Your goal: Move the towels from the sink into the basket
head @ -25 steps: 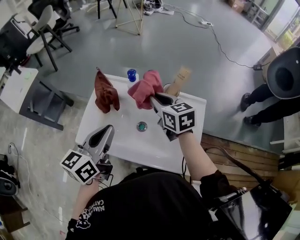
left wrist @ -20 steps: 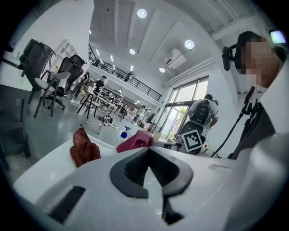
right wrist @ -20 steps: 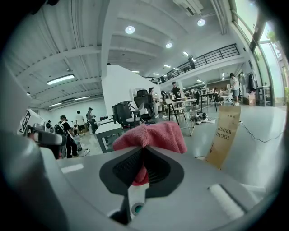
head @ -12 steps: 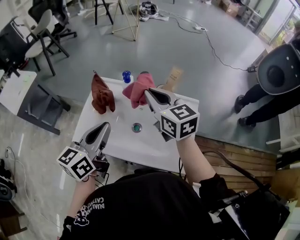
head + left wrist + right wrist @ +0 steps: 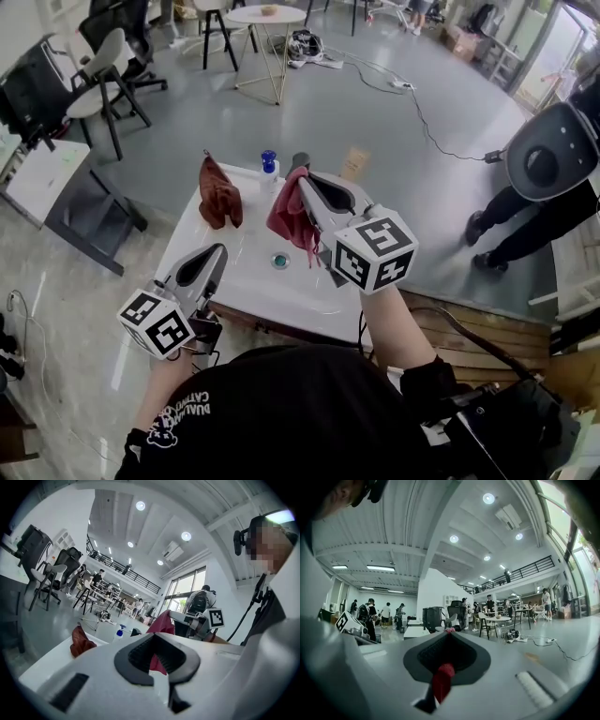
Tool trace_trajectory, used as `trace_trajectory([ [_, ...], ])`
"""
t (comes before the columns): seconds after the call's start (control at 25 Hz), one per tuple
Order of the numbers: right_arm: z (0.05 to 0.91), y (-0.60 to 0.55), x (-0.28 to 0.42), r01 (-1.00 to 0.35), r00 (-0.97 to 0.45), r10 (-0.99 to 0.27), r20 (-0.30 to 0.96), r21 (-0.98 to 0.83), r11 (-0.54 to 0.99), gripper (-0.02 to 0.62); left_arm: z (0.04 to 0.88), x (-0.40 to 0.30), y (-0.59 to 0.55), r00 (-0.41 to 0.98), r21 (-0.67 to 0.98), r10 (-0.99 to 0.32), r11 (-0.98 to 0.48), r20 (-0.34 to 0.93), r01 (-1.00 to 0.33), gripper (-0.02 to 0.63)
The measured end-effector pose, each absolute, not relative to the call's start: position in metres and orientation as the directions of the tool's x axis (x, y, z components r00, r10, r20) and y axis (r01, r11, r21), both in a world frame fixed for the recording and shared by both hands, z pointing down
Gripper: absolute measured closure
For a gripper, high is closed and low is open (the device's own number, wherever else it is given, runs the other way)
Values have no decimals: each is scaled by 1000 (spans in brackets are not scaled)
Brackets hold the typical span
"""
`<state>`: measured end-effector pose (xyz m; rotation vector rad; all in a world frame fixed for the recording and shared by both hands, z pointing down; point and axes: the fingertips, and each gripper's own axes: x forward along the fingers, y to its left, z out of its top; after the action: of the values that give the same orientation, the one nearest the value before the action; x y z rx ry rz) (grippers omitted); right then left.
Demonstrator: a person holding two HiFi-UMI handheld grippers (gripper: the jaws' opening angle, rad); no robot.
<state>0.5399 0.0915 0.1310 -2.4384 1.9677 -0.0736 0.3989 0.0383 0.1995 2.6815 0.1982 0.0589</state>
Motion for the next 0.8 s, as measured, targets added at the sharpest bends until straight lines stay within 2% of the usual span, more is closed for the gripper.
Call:
trace_trajectory([
  [0.2, 113, 95, 508, -980, 198, -980, -1, -21, -197, 578, 188, 375, 35, 990, 428, 134, -894, -35, 136, 603],
  [0.36, 117, 96, 480, -981, 177, -984, 1, -80, -176, 578, 183, 347, 38, 991, 425, 122, -895, -55, 134, 603],
  [0.8, 109, 66, 353, -991, 57, -998, 10, -119, -58, 578, 165, 204, 23, 999, 420, -9, -908, -46, 11, 603],
])
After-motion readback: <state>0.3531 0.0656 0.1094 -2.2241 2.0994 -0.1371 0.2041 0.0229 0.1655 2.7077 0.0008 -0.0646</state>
